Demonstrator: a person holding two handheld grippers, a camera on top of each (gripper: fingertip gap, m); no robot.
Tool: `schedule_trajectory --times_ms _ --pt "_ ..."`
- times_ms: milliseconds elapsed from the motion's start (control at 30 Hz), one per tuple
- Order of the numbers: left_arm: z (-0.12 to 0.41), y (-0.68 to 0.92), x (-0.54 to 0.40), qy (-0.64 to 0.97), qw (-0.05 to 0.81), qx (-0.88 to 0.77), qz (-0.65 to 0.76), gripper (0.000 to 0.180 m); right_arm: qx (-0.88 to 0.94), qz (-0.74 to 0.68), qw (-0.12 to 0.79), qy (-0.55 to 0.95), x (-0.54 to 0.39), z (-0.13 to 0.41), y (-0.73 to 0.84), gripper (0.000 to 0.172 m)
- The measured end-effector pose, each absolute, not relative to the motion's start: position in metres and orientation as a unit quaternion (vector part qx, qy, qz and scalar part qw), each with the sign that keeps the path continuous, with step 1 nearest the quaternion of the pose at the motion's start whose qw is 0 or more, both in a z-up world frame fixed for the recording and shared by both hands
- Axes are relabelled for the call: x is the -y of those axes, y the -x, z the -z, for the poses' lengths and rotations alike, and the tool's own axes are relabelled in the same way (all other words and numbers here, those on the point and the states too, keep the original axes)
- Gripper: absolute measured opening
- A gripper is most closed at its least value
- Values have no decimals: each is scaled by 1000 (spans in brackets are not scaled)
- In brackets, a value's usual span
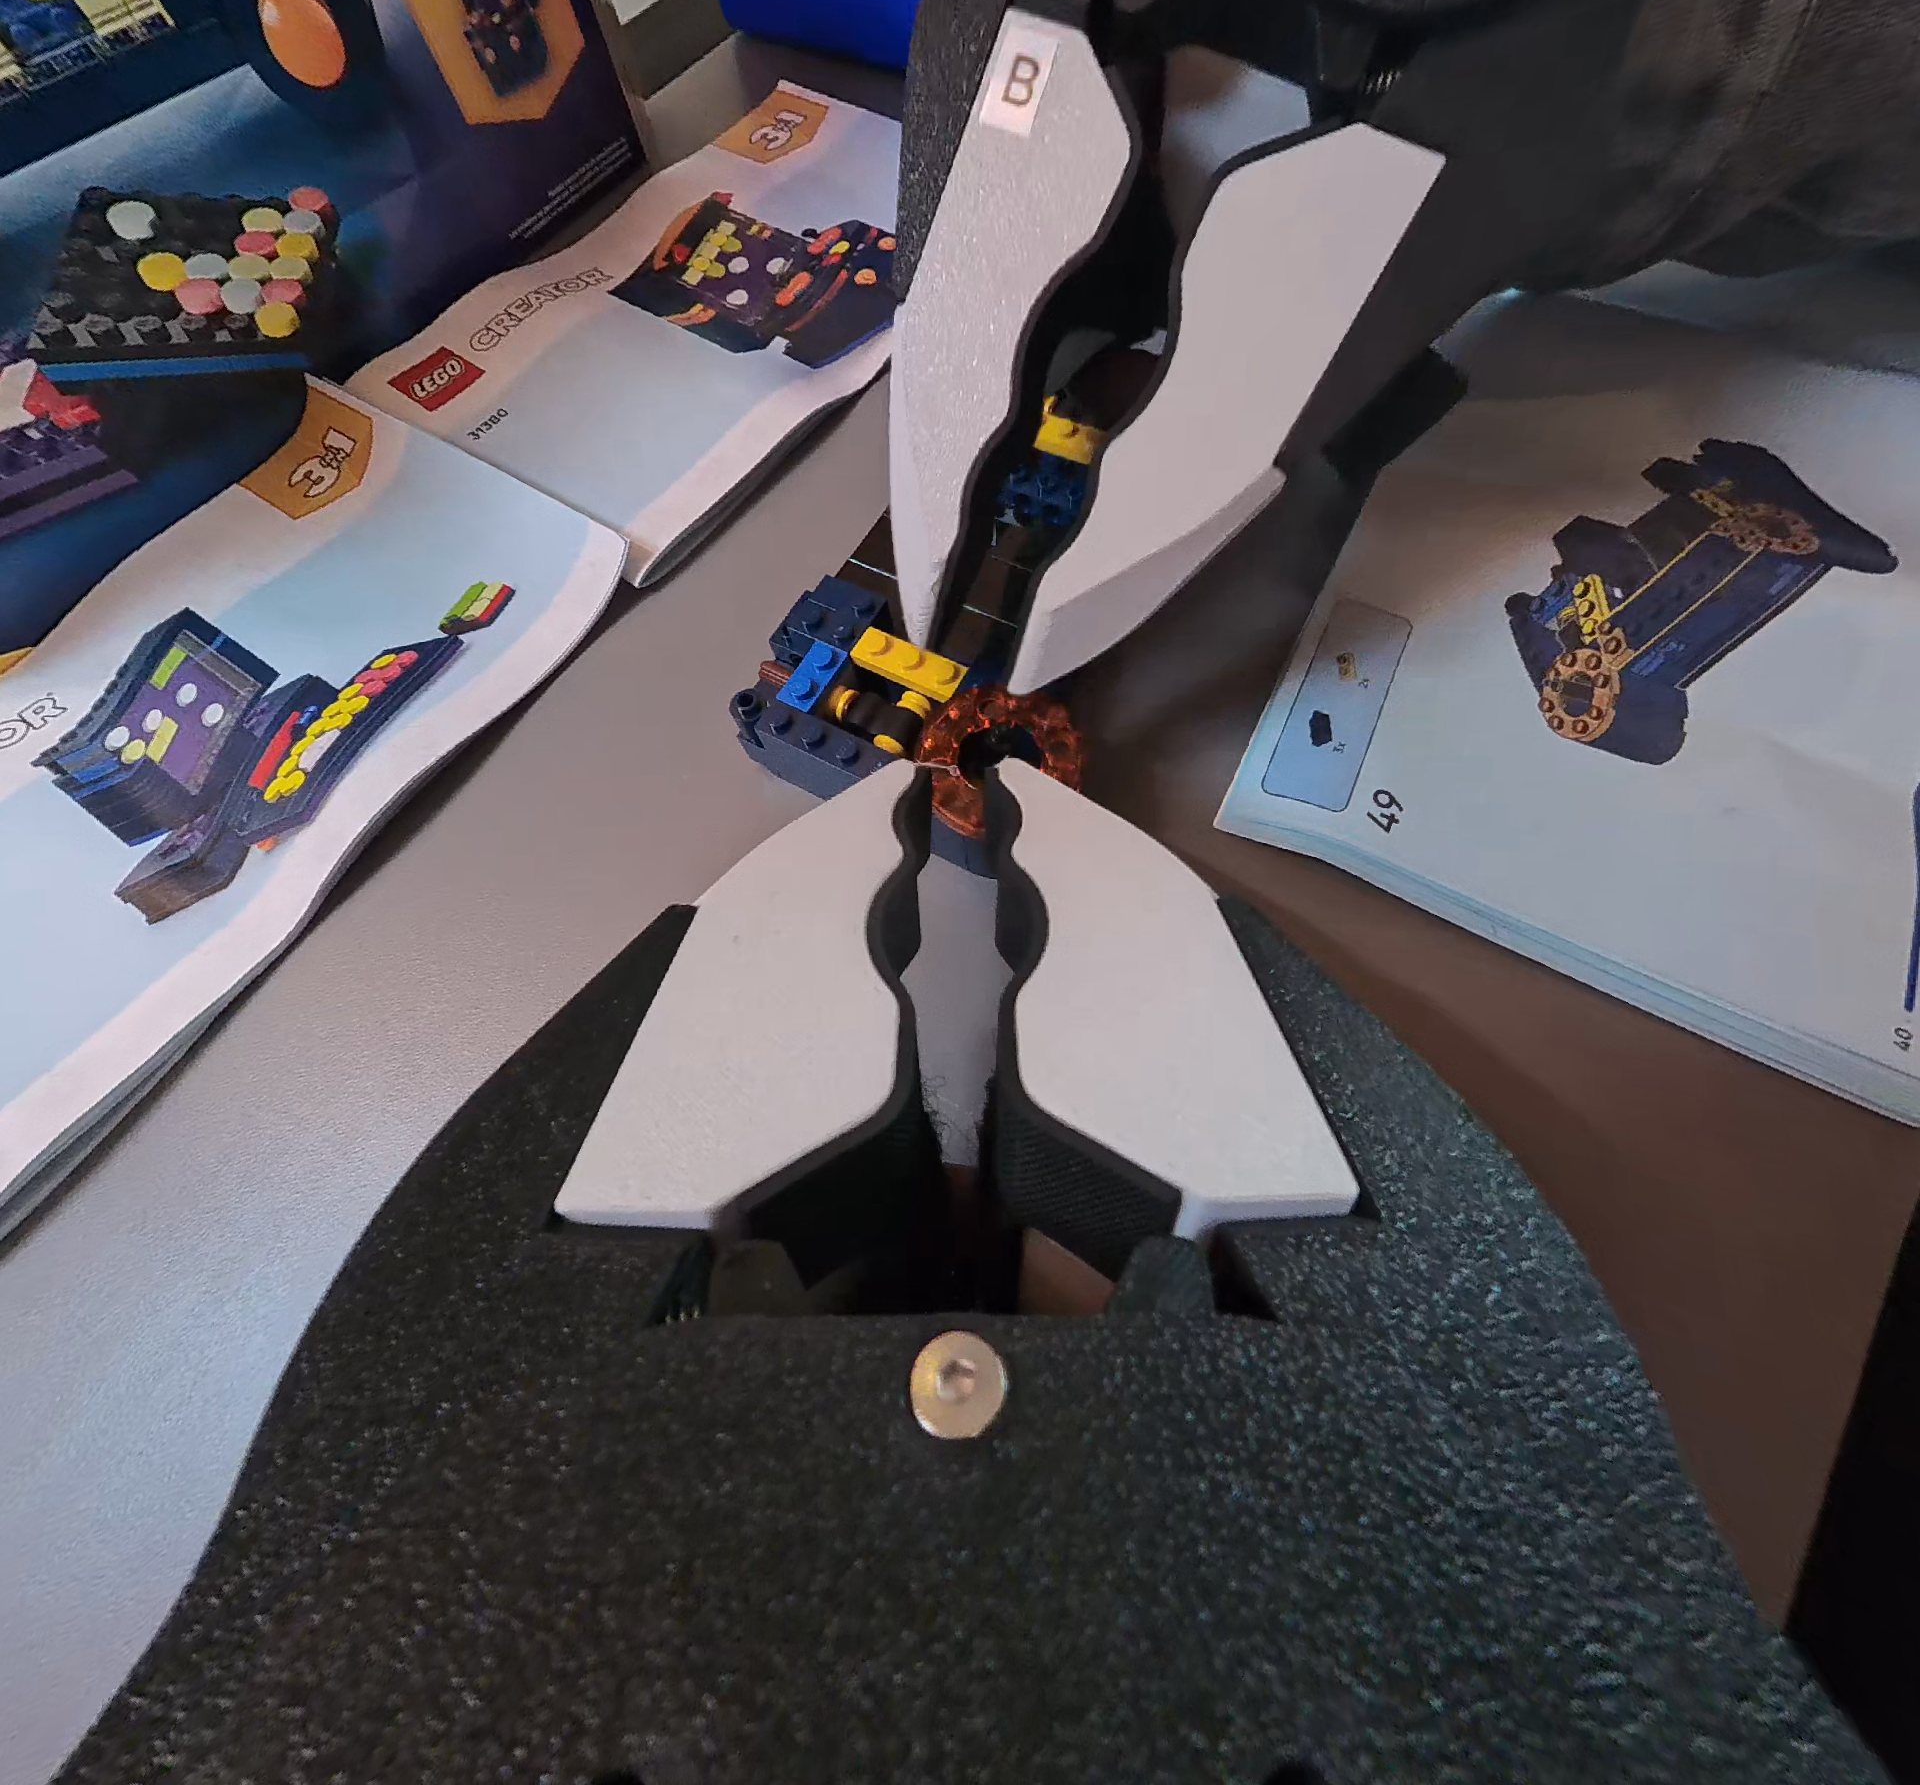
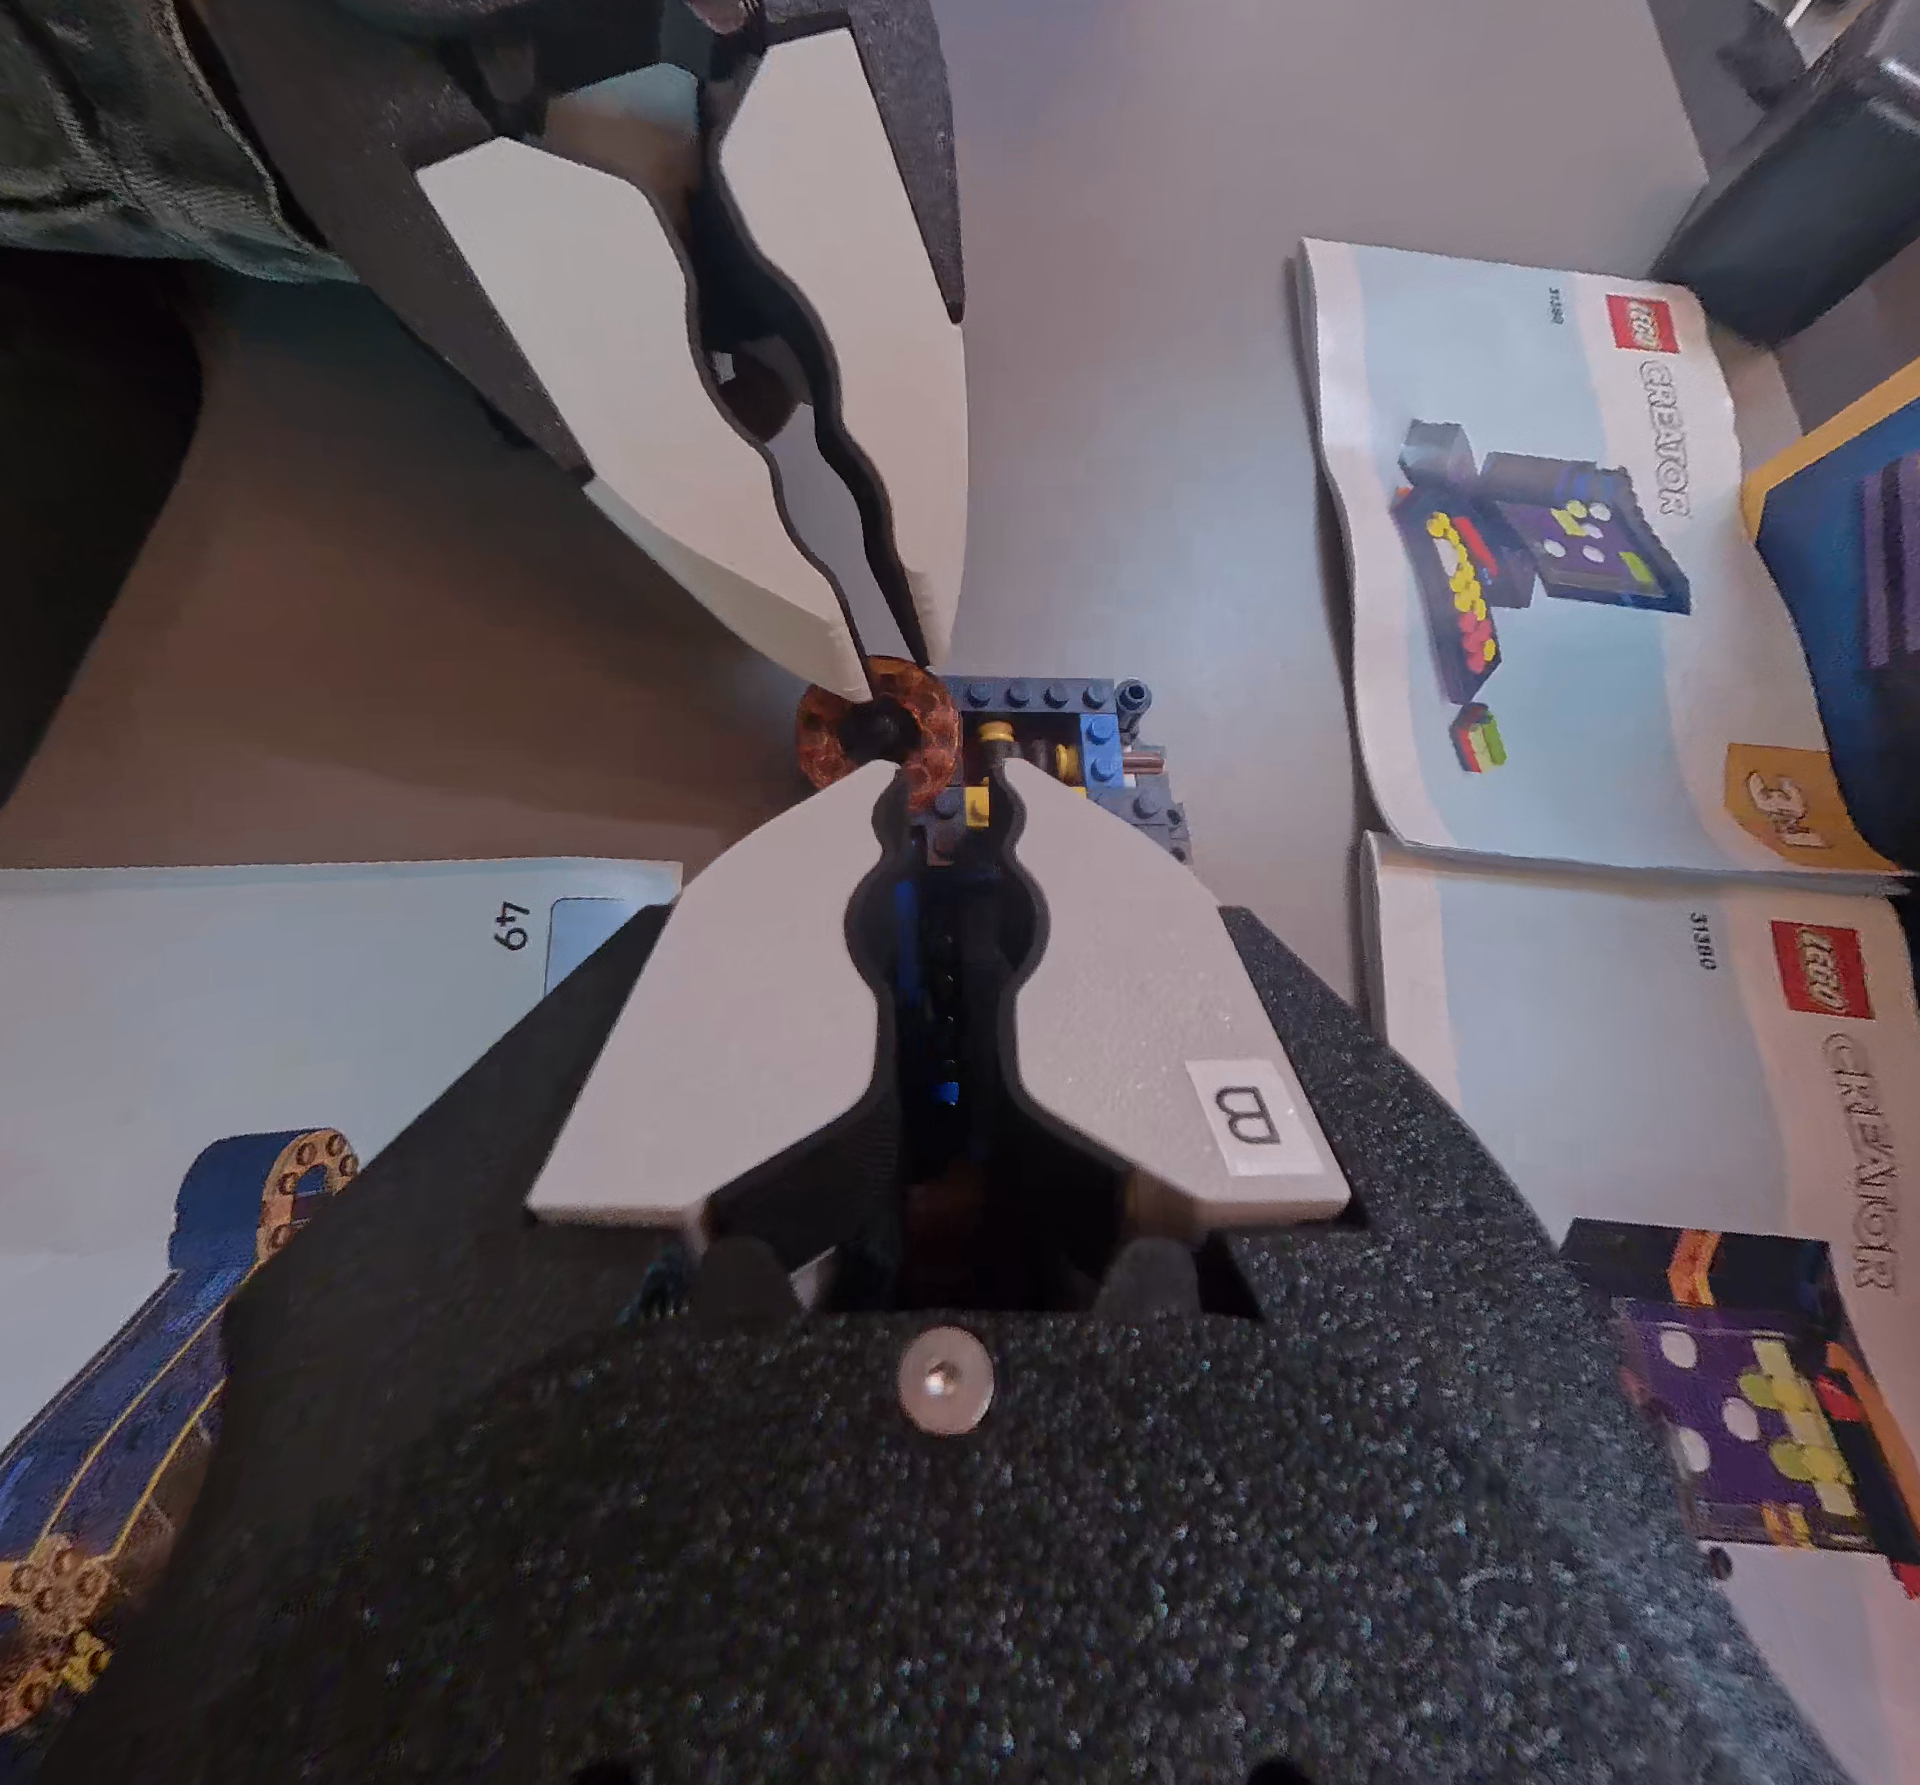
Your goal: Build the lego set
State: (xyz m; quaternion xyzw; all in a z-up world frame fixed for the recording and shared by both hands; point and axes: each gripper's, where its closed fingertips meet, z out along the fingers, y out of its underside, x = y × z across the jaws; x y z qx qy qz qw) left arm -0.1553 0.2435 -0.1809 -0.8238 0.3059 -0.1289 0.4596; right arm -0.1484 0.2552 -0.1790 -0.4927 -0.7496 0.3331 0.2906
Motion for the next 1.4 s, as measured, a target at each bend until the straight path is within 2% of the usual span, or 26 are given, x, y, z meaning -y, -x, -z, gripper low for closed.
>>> schedule_trajectory --times_ms 300,633,833,1233,1400 --pt "181 157 -244 825 461 -304 124 9 762 -337 279 477 -247 180 146 5" --pt "182 156 -247 823 466 -304 111 8 770 -334 273 469 -245 181 143 7" --pt "182 156 -248 823 467 -307 106 8 753 -349 278 484 -248 179 148 14" --pt "183 156 -249 824 467 -306 97 8 758 -353 279 473 -245 181 149 14" --pt "175 163 -245 819 472 -311 100 25 757 -350 282 475 -247 180 149 13"
